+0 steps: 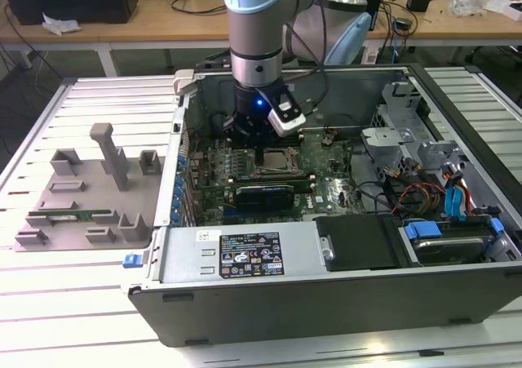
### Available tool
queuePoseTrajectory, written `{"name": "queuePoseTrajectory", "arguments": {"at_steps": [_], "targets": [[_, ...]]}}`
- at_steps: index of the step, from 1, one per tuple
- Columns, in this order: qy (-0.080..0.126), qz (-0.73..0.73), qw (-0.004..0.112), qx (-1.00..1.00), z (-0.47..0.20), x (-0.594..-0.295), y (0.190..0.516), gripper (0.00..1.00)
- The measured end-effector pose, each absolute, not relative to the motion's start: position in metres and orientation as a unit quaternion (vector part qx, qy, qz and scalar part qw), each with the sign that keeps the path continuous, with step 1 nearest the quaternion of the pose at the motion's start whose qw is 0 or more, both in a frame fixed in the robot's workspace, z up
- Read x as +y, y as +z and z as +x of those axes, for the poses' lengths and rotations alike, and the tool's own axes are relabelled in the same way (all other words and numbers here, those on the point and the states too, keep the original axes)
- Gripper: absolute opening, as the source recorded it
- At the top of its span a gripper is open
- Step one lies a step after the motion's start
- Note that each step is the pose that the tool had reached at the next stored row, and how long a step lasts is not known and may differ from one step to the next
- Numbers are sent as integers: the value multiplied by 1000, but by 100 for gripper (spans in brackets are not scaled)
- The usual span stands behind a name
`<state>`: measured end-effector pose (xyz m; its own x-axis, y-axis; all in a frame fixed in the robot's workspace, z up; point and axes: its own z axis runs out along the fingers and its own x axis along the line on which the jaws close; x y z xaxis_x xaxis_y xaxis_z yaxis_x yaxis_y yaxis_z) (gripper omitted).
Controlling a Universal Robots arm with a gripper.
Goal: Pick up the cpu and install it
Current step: 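Close the cpu cover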
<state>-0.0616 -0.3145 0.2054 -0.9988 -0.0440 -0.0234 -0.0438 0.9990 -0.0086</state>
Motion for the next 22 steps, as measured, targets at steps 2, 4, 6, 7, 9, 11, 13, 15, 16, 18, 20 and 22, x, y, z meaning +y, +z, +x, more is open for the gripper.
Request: {"name": "queuePoseTrajectory", "arguments": {"at_steps": [2,4,6,7,9,11,13,15,16,18,20,22], "targets": [[-4,-24,12,1000,-62,-314,205,11],[-4,-24,12,1000,-62,-314,204,11],[-4,-25,12,1000,-61,-314,204,11],[-4,-25,12,1000,-61,-314,204,11],[-4,-25,12,1000,-60,-314,203,11],[-4,-25,12,1000,-59,-314,203,11],[-4,-25,12,1000,-58,-314,203,11],[-4,-25,12,1000,-56,-314,204,11],[-4,-25,12,1000,-55,-314,203,11],[-4,-25,12,1000,-54,-314,204,11],[-4,-25,12,1000,-54,-314,204,11],[-4,-25,12,1000,-54,-314,203,11]]}}
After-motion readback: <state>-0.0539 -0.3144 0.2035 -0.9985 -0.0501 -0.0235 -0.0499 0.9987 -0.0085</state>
